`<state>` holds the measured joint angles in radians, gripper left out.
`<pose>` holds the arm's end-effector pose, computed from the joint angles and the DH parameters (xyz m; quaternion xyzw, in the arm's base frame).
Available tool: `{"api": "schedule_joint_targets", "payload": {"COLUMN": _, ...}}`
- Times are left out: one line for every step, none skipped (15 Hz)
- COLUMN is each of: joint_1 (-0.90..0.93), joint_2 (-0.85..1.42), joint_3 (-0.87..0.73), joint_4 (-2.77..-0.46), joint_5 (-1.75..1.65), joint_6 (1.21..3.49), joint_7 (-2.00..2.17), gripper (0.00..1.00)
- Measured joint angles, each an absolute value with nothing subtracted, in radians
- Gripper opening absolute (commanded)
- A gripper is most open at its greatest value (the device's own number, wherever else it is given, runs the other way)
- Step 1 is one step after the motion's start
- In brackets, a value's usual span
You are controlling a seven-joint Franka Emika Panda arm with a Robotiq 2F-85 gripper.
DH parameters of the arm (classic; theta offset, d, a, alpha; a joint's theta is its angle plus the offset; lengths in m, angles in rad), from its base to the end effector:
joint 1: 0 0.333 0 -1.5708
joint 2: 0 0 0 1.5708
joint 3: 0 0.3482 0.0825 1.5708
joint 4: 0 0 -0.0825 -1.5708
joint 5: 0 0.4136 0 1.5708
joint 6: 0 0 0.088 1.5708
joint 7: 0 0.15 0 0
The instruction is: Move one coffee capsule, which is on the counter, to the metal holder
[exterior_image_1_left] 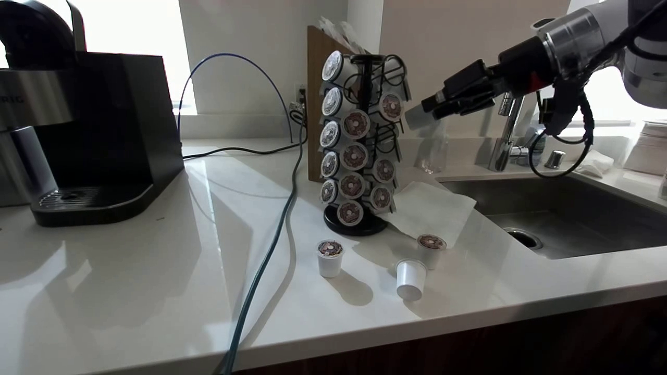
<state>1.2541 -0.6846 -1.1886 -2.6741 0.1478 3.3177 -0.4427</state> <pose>0.5000 0.0105 0.4016 -0.8628 -0.0529 -0.4447 0.2347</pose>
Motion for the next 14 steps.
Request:
{"api": "schedule_joint_targets", "payload": {"joint_1": 1.262, "joint_2": -0.692, "joint_3": -1.207, "joint_4": -2.671, "joint_5": 0.108, "joint_6": 3.318, "joint_7": -0.423, "gripper": 0.29}}
{"api": "schedule_joint_targets", "payload": {"joint_1": 1.272, "joint_2": -0.699, "joint_3": -1.226, "joint_4": -2.667, "joint_5": 0.073, "joint_6": 3.318, "joint_7": -0.405, "gripper": 0.29}}
{"api": "schedule_joint_targets", "payload": {"joint_1": 1.281, "joint_2": -0.704, "joint_3": -1.241, "joint_4": -2.664, "joint_5": 0.047, "joint_6": 3.318, "joint_7": -0.393, "gripper": 0.29}}
{"api": "schedule_joint_targets", "payload": {"joint_1": 1.291, "joint_2": -0.709, "joint_3": -1.256, "joint_4": -2.660, "joint_5": 0.027, "joint_6": 3.318, "joint_7": -0.383, "gripper": 0.29}}
{"api": "schedule_joint_targets", "payload": {"joint_1": 1.301, "joint_2": -0.711, "joint_3": -1.268, "joint_4": -2.654, "joint_5": 0.011, "joint_6": 3.318, "joint_7": -0.374, "gripper": 0.29}}
{"api": "schedule_joint_targets", "payload": {"joint_1": 1.311, "joint_2": -0.713, "joint_3": -1.279, "joint_4": -2.649, "joint_5": -0.001, "joint_6": 3.318, "joint_7": -0.368, "gripper": 0.29}}
{"api": "schedule_joint_targets", "payload": {"joint_1": 1.322, "joint_2": -0.716, "joint_3": -1.289, "joint_4": -2.643, "joint_5": -0.011, "joint_6": 3.318, "joint_7": -0.363, "gripper": 0.29}}
{"api": "schedule_joint_targets", "payload": {"joint_1": 1.333, "joint_2": -0.718, "joint_3": -1.298, "joint_4": -2.638, "joint_5": -0.020, "joint_6": 3.318, "joint_7": -0.358, "gripper": 0.29}}
{"api": "schedule_joint_targets", "payload": {"joint_1": 1.345, "joint_2": -0.718, "joint_3": -1.307, "joint_4": -2.633, "joint_5": -0.026, "joint_6": 3.318, "joint_7": -0.355, "gripper": 0.29}}
{"api": "schedule_joint_targets", "payload": {"joint_1": 1.356, "joint_2": -0.719, "joint_3": -1.315, "joint_4": -2.628, "joint_5": -0.030, "joint_6": 3.318, "joint_7": -0.353, "gripper": 0.29}}
{"api": "schedule_joint_targets", "payload": {"joint_1": 1.367, "joint_2": -0.718, "joint_3": -1.323, "joint_4": -2.624, "joint_5": -0.032, "joint_6": 3.318, "joint_7": -0.351, "gripper": 0.29}}
{"api": "schedule_joint_targets", "payload": {"joint_1": 1.379, "joint_2": -0.718, "joint_3": -1.332, "joint_4": -2.621, "joint_5": -0.032, "joint_6": 3.318, "joint_7": -0.349, "gripper": 0.29}}
{"api": "schedule_joint_targets", "payload": {"joint_1": 1.390, "joint_2": -0.718, "joint_3": -1.340, "joint_4": -2.618, "joint_5": -0.032, "joint_6": 3.318, "joint_7": -0.346, "gripper": 0.29}}
{"api": "schedule_joint_targets", "payload": {"joint_1": 1.399, "joint_2": -0.718, "joint_3": -1.347, "joint_4": -2.615, "joint_5": -0.033, "joint_6": 3.318, "joint_7": -0.344, "gripper": 0.29}}
